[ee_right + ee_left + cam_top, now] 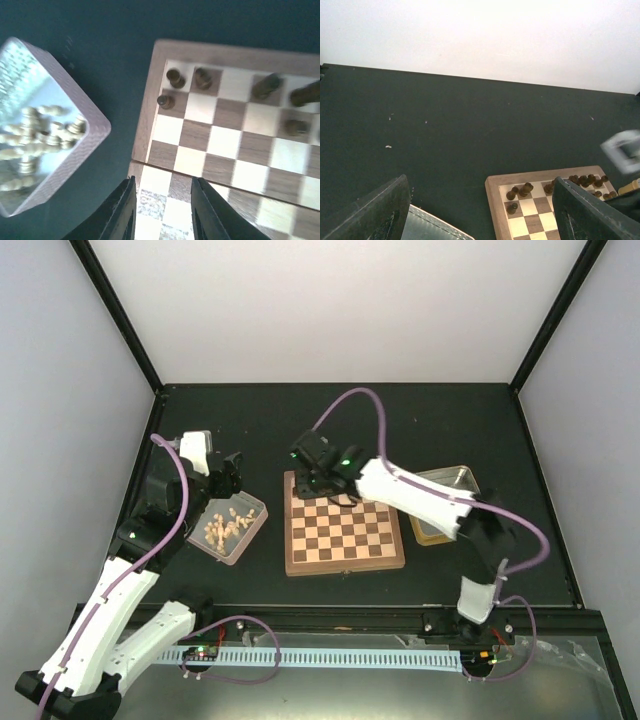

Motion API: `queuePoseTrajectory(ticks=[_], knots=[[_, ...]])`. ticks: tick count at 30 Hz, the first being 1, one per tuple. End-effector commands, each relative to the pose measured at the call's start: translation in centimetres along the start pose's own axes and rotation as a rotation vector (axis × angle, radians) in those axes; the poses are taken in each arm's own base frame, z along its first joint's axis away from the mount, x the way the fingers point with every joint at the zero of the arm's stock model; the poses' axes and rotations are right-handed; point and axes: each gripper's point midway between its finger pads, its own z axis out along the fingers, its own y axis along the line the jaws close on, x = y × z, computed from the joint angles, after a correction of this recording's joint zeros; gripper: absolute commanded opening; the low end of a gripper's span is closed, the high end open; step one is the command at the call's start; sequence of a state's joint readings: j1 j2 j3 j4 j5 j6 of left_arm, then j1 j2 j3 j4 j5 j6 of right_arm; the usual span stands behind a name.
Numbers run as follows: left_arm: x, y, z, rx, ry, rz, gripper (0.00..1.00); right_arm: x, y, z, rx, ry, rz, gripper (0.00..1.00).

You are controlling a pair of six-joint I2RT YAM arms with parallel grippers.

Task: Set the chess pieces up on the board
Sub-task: Adjust the chess piece on the chessboard, then pick up the chess piece from the storage box.

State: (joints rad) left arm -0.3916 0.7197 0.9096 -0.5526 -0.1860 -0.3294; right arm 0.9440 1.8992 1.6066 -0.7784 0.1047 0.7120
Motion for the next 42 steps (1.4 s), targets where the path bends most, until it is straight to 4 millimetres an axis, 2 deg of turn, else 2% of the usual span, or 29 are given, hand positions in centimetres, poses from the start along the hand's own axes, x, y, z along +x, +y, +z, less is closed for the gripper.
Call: queuePoseTrajectory(ticks=[1,7,13,17,20,22,25,28,32,36,42], knots=[[-0.9,-0.1,-0.3,0.014,-0.034,-0.014,0.8,-2.8,-2.9,-6.6,-0.003,-0.186,0.058,0.33],[-0.6,-0.9,0.1,0.056,-0.023,-0.003,0.8,-1.3,-13.9,-10.1,0.179,-0.238,0.204,0.36],[0.1,-1.4,1.3,0.076,0.019,0.018,0.8,1.7,-25.7,-13.0,0.359,-0.267,0.372,0.44],[0.0,-2.0,2.2,0.093,0.03,0.024,0.81,4.5,-31.1,-13.2,0.454,-0.239,0.455,0.48],[-0.3,-3.0,2.7,0.142,0.029,0.021,0.81,6.3,-34.1,-12.0,0.484,-0.179,0.517,0.49],[-0.5,-3.7,2.9,0.176,0.023,0.02,0.8,7.1,-35.6,-10.9,0.486,-0.145,0.553,0.48],[-0.9,-4.3,2.8,0.208,0.006,0.028,0.81,7.1,-36.8,-9.2,0.47,-0.118,0.573,0.45],[-1.0,-4.5,2.8,0.222,0.001,0.03,0.81,6.6,-37.9,-7.9,0.47,-0.111,0.59,0.42],[-1.0,-4.5,2.5,0.227,-0.008,0.033,0.81,7.6,-39.4,-5.8,0.485,-0.054,0.633,0.4],[-1.1,-4.6,2.4,0.233,-0.016,0.033,0.81,8.9,-39.7,-3.8,0.477,-0.009,0.645,0.4],[-1.0,-4.6,2.4,0.238,-0.018,0.032,0.81,9.4,-40.0,-2.2,0.466,0.006,0.647,0.38]])
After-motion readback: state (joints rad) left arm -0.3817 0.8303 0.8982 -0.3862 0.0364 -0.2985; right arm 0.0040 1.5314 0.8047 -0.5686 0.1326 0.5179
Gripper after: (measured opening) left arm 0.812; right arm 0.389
